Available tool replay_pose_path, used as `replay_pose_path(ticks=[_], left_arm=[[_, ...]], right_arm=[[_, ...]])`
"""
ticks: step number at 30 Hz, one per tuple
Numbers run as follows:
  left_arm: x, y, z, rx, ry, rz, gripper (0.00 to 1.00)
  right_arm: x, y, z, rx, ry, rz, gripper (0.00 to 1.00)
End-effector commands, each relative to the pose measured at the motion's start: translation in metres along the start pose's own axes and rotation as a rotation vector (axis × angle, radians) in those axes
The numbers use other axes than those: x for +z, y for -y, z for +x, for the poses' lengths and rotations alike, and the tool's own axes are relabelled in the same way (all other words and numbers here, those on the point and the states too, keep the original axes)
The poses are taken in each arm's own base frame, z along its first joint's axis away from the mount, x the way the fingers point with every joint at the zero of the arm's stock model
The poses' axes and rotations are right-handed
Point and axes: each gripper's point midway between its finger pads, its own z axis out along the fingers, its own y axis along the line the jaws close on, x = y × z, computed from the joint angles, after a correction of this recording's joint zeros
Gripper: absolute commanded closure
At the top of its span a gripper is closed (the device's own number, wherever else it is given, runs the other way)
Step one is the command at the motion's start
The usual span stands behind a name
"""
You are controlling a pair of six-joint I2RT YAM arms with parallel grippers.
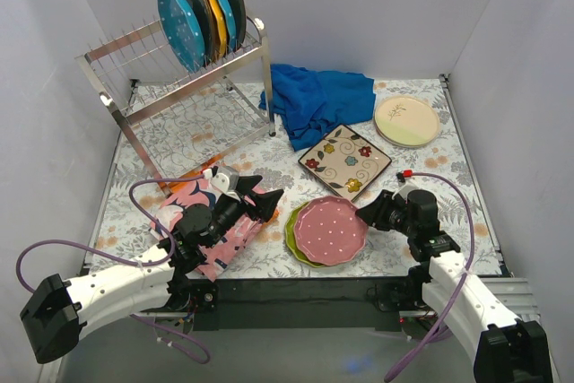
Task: Unload the plates from the dish rack
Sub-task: Place the plate at the center of the board.
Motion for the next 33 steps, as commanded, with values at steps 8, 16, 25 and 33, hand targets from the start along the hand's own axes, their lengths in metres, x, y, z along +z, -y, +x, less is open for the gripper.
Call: replay_pose_path(ticks=[8,16,25,33], left_arm=[[0.001,0.003,-0.009,0.005,0.020,0.006,0.27],[0.000,0.003,-0.009,0.004,0.020,0.005,0.27],[-0.001,0.001,-0.011,0.005,0.026,-0.003,0.27],[0.000,0.002,-0.009,0.006,0.020,-0.001,0.27]], right_arm=[[0.002,0.003,0.000,0.004,0.021,-0.003,0.89],[0.005,0.000,0.004,0.059,0.047,-0.045,0.99],[0.004,-0.015,0.004,0.082,0.073,-0.147,0.99],[0.003,-0.026,0.003,0.054,0.062,-0.204,0.99]])
